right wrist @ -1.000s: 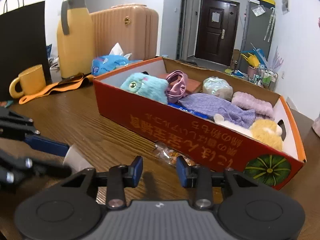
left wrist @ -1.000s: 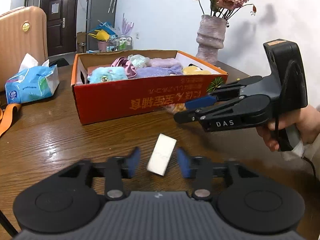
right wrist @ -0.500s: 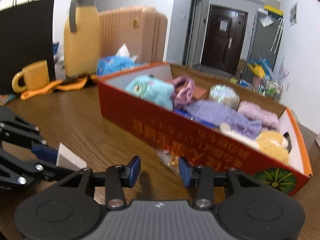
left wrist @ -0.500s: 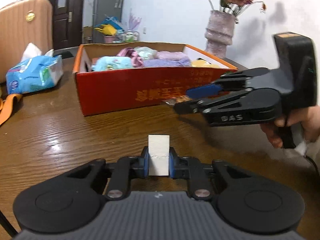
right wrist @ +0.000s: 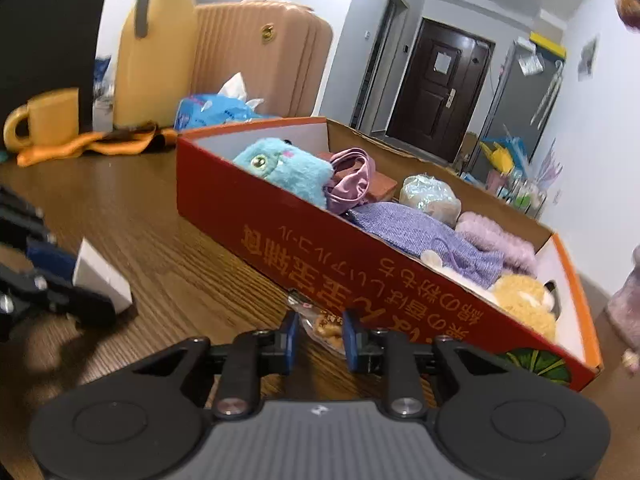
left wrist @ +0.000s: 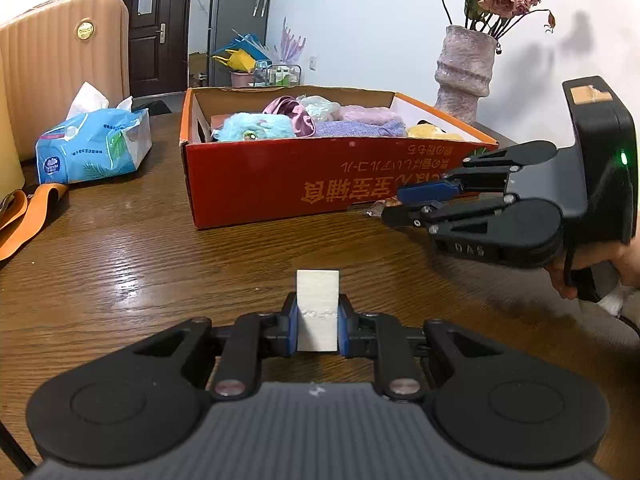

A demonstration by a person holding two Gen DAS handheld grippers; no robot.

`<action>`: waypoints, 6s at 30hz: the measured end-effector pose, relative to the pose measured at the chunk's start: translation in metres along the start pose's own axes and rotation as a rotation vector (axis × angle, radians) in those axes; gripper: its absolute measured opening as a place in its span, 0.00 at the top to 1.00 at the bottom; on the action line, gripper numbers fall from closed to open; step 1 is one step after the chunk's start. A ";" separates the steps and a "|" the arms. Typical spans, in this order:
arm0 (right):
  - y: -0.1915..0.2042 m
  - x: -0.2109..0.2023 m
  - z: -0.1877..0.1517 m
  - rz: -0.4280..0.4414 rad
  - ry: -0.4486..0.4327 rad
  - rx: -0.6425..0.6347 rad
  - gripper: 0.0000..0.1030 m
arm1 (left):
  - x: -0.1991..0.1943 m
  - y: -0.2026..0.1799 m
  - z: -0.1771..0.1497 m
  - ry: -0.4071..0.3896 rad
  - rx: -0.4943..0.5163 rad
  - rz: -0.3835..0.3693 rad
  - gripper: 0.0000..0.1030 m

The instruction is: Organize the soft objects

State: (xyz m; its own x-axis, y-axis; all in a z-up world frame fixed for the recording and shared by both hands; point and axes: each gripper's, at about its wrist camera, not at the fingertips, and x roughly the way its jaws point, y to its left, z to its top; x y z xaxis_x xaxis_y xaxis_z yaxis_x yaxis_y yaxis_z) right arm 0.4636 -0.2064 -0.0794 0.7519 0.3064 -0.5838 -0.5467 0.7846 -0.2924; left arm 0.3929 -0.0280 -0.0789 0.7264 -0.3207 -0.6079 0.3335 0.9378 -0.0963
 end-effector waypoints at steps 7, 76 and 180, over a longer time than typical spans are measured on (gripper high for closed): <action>0.016 -0.035 -0.017 0.019 0.061 0.069 1.00 | -0.008 -0.001 0.002 -0.023 0.005 -0.005 0.82; -0.189 0.025 0.063 -0.095 -0.013 0.517 0.58 | 0.138 -0.058 0.186 0.057 -0.028 -0.042 0.81; 0.212 -0.379 -0.131 -0.218 -0.416 0.546 0.00 | -0.332 -0.110 -0.177 -0.516 0.030 0.381 0.00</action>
State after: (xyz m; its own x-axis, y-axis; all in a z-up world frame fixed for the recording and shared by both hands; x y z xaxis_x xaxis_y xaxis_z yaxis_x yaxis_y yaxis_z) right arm 0.0148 -0.2267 -0.0191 0.9604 0.2069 -0.1869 -0.1878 0.9755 0.1148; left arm 0.0088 -0.0012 -0.0059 0.9906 0.0049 -0.1369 0.0058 0.9969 0.0778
